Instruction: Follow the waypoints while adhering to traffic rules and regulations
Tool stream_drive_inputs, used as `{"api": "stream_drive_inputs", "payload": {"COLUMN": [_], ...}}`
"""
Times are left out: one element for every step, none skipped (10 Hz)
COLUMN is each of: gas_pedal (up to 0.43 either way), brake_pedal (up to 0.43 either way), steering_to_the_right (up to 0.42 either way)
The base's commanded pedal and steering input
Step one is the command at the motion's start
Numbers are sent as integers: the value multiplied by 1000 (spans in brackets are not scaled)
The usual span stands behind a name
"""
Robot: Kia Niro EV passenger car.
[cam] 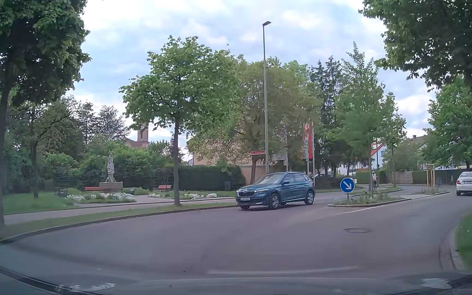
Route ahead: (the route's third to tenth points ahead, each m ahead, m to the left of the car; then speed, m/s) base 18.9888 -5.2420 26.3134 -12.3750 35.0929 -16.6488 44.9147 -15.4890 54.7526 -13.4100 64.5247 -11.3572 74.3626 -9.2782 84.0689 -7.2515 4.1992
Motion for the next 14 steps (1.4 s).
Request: {"api": "stream_drive_inputs", "payload": {"gas_pedal": [39,39,59,59,67,67,67,98,98,110,110,110,98,98], "brake_pedal": [18,18,18,18,18,12,18,18,18,18,18,18,18,18], "steering_to_the_right": [196,215,233,250,263,283,302,310,318,331,344,352,351,351]}}
